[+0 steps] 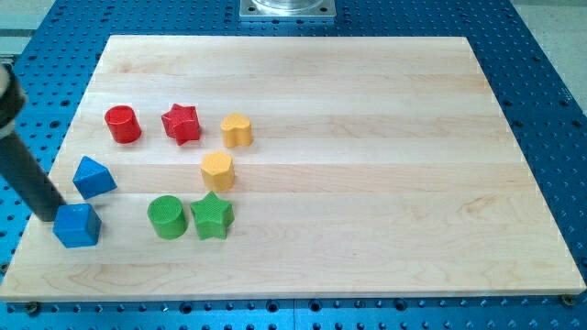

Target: Move the blue cube slightly to the right

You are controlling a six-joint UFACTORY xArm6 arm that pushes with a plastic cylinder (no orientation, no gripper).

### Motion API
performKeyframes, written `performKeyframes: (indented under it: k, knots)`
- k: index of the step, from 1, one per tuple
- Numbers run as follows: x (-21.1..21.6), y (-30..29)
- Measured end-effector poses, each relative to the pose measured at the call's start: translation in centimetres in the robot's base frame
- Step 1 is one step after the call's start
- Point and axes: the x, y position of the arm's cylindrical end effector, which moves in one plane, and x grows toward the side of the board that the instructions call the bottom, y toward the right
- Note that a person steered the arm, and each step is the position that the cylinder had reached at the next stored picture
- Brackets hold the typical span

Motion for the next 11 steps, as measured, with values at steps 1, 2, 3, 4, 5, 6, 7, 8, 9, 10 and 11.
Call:
performKeyframes:
  k: [1, 2, 3, 4, 5, 6, 7, 8, 9, 10, 11]
  knots:
    - [0.6, -0.8]
    - [0.2, -0.9]
    - [0.1, -1.9]
    - [2.5, -1.9]
    - [6.5, -1.5]
    - [5.8, 1.0]
    - [3.7, 1.3]
    - [3.2, 1.6]
    - [2.9, 3.8]
    - [2.7, 4.1]
    - [7.4, 3.8]
